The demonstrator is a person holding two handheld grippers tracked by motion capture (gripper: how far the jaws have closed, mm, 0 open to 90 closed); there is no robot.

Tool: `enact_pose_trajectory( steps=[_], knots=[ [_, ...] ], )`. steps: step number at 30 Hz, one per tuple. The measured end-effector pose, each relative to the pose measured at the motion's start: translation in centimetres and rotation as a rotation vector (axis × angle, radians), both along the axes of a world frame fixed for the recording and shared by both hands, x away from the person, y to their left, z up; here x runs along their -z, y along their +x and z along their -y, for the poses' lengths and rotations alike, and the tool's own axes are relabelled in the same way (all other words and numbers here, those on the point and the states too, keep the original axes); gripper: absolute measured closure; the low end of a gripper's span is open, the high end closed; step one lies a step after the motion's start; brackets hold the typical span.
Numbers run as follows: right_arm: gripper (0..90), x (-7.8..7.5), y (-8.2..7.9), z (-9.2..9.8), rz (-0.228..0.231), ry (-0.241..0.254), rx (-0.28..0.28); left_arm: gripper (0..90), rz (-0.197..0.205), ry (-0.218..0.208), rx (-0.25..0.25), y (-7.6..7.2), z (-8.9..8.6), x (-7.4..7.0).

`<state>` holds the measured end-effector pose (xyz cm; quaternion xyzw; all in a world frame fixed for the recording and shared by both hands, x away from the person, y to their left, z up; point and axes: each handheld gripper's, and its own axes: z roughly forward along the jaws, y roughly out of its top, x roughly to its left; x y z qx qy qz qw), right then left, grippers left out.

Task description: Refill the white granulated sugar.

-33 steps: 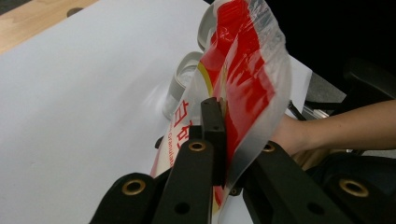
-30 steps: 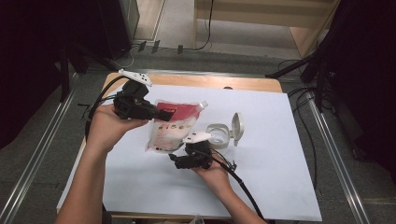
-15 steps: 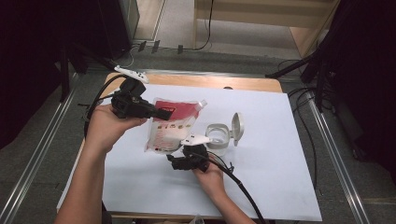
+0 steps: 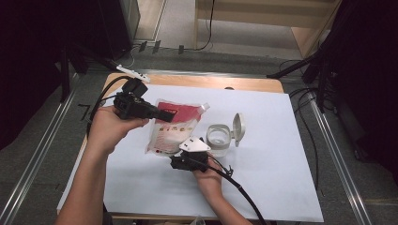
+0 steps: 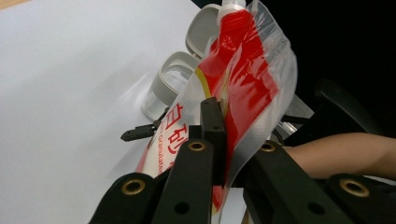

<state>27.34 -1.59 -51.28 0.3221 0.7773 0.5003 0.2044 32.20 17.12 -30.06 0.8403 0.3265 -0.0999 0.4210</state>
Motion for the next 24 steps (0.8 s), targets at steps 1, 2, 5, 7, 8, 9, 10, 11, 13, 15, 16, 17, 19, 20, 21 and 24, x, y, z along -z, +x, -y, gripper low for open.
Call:
enact_pose_trajectory(
  steps=[1, 2, 5, 7, 8, 9, 10, 11, 13, 15, 16, 17, 19, 20, 21, 24],
  knots=[
    [22.5, 0.0, 0.0, 0.0, -0.018, 0.011, -0.005, 90.0, 0.002, 0.011, -0.007, 0.1, 0.0, 0.1],
    [23.6, 0.0, 0.0, 0.0, -0.024, 0.016, -0.017, 90.0, 0.006, 0.026, -0.013, 0.1, 0.1, 0.2],
    [26.7, -0.2, -0.2, -0.1, -0.101, 0.045, -0.078, 90.0, 0.014, 0.038, -0.016, 0.2, 0.6, 0.5],
    [28.0, -0.1, -0.3, 0.0, -0.150, 0.063, -0.138, 90.0, 0.028, 0.055, -0.015, 0.3, 0.8, 0.6],
    [27.0, -0.2, -0.5, 0.1, -0.140, 0.054, -0.172, 90.0, 0.026, 0.052, -0.015, 0.3, 1.0, 0.6],
    [22.3, -0.4, -0.6, -0.1, -0.118, 0.041, -0.199, 90.0, 0.025, 0.045, -0.009, 0.3, 1.1, 0.7],
    [18.6, -0.5, -0.8, -0.5, -0.084, 0.023, -0.193, 90.0, 0.019, 0.042, -0.011, 0.3, 1.2, 0.7],
    [18.6, -0.7, -1.0, -0.7, -0.068, -0.001, -0.193, 90.0, 0.026, 0.046, -0.010, 0.3, 1.3, 0.7],
    [18.6, -1.0, -1.3, -1.2, -0.029, -0.045, -0.196, 90.0, 0.029, 0.050, -0.010, 0.3, 1.6, 0.9],
    [15.5, -1.3, -1.6, -1.2, -0.018, -0.061, -0.217, 90.0, 0.028, 0.041, -0.008, 0.3, 1.9, 1.0],
    [15.4, -1.3, -1.6, -1.0, -0.033, -0.047, -0.232, 90.0, 0.024, 0.035, -0.014, 0.3, 2.0, 1.0],
    [13.9, -1.3, -1.7, -0.7, -0.035, -0.030, -0.254, 90.0, 0.022, 0.030, -0.015, 0.3, 2.0, 0.9],
    [13.8, -1.4, -1.9, -0.4, -0.044, 0.018, -0.290, 90.0, 0.025, 0.023, -0.014, 0.3, 2.1, 1.0],
    [14.3, -1.5, -2.0, -0.3, -0.051, 0.027, -0.298, 90.0, 0.027, 0.018, -0.015, 0.3, 2.2, 1.0],
    [17.9, -1.5, -2.1, -0.3, -0.058, 0.026, -0.291, 90.0, 0.028, 0.013, -0.014, 0.3, 2.2, 1.0],
    [31.4, -1.6, -2.2, -0.1, -0.086, 0.047, -0.271, 90.0, 0.037, -0.012, -0.022, 0.4, 2.2, 0.9]
  ],
)
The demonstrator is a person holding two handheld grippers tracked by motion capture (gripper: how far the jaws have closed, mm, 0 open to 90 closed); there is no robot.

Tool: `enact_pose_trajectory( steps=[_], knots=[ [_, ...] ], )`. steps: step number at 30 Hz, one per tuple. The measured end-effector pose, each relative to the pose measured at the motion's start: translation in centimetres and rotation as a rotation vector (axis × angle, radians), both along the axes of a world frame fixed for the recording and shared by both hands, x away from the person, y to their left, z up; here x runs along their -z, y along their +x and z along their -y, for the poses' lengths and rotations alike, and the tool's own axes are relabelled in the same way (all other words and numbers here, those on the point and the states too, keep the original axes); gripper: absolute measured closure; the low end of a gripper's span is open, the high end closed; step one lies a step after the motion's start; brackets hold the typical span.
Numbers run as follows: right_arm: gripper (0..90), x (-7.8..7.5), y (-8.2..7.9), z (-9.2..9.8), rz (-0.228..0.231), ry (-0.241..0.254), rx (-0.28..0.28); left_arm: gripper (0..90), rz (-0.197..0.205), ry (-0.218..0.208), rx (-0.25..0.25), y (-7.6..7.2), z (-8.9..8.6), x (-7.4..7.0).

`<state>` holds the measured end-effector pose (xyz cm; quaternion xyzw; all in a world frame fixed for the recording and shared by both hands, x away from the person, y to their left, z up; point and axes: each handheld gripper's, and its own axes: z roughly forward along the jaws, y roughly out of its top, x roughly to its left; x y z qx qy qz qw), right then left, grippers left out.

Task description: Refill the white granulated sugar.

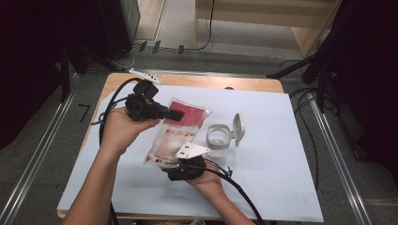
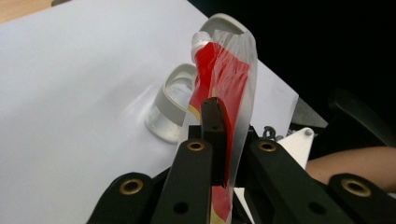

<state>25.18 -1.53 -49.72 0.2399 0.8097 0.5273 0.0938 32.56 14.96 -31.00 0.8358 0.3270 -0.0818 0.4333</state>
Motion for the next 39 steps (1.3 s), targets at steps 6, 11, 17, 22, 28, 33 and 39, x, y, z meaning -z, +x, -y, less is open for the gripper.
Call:
enact_pose_trajectory(
  steps=[6, 11, 17, 22, 28, 33, 39],
  knots=[
    [36.3, 0.0, 0.0, 0.3, -0.035, 0.016, 0.015, 87.5, 0.021, 0.042, 0.018, -0.3, 1.7, 0.5],
    [38.3, -0.7, -0.3, 1.0, -0.051, 0.090, 0.017, 84.7, 0.028, 0.128, 0.046, -0.3, 3.2, 1.6],
    [38.2, -1.4, -0.5, 1.2, -0.058, 0.098, 0.026, 89.5, 0.027, 0.112, 0.039, -0.4, 3.9, 1.8],
    [39.6, -1.4, -0.7, 0.9, -0.077, 0.103, 0.022, 90.0, 0.013, 0.111, 0.029, -0.3, 4.6, 2.4],
    [55.7, -1.5, -1.1, 0.8, -0.057, 0.069, -0.011, 89.5, -0.004, 0.152, 0.029, -0.2, 5.1, 2.9],
    [54.9, -1.6, -1.3, 0.9, -0.022, 0.050, -0.002, 89.1, -0.008, 0.108, 0.027, -0.1, 5.1, 3.0],
    [51.2, -1.6, -1.3, 0.8, -0.060, 0.065, -0.003, 88.0, -0.042, 0.094, 0.004, 0.2, 5.0, 3.3]
  ],
)
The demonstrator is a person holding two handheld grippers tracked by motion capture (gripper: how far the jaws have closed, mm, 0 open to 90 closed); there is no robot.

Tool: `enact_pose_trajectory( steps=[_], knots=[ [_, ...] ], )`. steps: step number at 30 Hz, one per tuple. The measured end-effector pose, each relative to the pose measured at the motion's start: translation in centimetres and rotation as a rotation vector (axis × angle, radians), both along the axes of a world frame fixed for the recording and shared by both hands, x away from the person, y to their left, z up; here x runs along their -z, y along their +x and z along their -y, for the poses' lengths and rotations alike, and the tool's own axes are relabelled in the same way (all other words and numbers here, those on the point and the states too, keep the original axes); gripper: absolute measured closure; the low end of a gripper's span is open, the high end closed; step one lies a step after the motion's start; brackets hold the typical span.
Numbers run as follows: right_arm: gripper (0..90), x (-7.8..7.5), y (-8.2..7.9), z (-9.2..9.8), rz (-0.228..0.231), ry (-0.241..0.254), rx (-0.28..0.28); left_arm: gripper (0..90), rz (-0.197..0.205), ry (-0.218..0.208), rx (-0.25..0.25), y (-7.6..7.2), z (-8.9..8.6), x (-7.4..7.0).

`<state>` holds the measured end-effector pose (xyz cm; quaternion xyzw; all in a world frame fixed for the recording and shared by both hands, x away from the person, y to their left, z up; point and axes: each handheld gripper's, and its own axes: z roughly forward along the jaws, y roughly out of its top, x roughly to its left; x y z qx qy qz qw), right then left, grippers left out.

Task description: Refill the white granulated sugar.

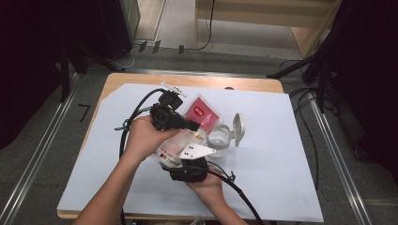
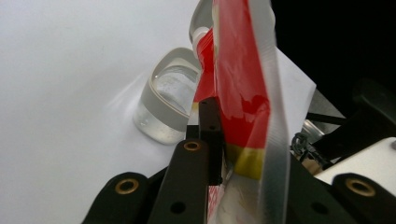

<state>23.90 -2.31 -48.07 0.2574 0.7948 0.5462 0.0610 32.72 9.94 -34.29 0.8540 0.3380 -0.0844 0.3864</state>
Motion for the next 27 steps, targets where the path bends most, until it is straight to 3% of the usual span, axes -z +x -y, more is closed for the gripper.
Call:
enact_pose_trajectory(
  steps=[8, 9, 13, 18, 27],
  knots=[
    [57.3, 0.1, 0.2, 0.6, -0.029, 0.050, 0.002, 78.3, -0.006, -0.011, 0.027, -0.1, 0.1, -0.1],
    [57.3, 0.2, 0.2, 0.7, -0.041, 0.062, 0.006, 76.6, -0.017, -0.007, 0.034, 0.0, 0.1, -0.1],
    [57.4, 0.3, 0.5, 1.2, -0.067, 0.095, 0.025, 76.2, 0.003, 0.034, 0.040, -0.2, 0.4, 0.0],
    [57.4, 0.2, 0.5, 1.6, -0.100, 0.139, 0.025, 74.2, 0.007, 0.055, 0.071, -0.4, 0.2, -0.2],
    [57.6, -0.3, 0.5, 2.0, -0.077, 0.137, 0.024, 75.7, -0.015, 0.055, 0.055, -0.5, -1.2, -1.2]
  ],
)
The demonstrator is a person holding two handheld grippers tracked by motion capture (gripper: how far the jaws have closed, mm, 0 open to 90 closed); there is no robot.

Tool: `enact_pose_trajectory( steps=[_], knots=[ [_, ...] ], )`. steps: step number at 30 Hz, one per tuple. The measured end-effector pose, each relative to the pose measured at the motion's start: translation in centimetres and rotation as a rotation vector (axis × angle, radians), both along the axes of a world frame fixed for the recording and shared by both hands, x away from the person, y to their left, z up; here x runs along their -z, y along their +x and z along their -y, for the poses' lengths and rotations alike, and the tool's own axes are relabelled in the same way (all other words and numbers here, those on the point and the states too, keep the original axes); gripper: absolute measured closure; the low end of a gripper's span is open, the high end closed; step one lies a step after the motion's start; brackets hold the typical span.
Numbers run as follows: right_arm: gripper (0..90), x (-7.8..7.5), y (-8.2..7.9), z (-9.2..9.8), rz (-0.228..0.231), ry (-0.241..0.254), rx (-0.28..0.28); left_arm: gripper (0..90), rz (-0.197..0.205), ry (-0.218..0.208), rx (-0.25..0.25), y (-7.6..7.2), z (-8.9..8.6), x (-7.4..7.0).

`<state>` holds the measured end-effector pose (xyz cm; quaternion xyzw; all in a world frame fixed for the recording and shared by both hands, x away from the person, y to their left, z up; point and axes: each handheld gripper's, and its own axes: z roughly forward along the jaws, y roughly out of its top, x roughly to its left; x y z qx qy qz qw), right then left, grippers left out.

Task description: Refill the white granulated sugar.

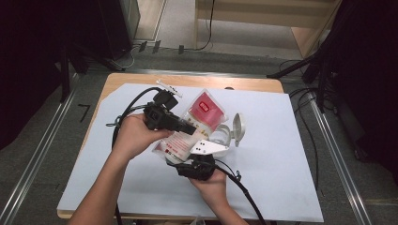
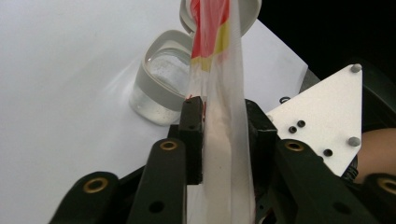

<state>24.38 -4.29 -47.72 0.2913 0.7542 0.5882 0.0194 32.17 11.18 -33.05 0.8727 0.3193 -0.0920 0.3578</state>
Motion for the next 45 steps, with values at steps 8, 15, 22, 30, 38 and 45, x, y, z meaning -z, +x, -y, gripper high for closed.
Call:
enact_pose_trajectory(
  steps=[8, 15, 22, 30, 38, 45],
  knots=[
    [57.1, -0.3, -0.1, -0.2, 0.015, -0.033, -0.003, 89.9, 0.008, 0.000, -0.014, -0.1, 0.4, 0.3],
    [55.8, -0.7, -0.4, -0.9, 0.033, -0.073, -0.015, 90.0, -0.022, -0.005, -0.062, 0.1, 0.4, 0.4],
    [58.0, -0.9, -0.3, -1.3, -0.013, -0.073, 0.021, 90.0, -0.017, 0.017, -0.101, -0.1, 0.9, 0.5],
    [60.3, -0.8, -0.3, -0.8, -0.044, -0.016, 0.032, 72.9, -0.014, -0.014, -0.049, -0.5, 0.7, -0.5],
    [60.1, -0.6, -0.4, -0.6, -0.058, 0.006, 0.008, 85.1, 0.010, 0.028, -0.049, -0.8, -0.4, -1.4],
    [53.7, -1.1, -0.6, -1.5, -0.052, 0.001, -0.005, 88.8, -0.009, 0.009, -0.100, -0.9, -0.6, -1.6]
  ],
)
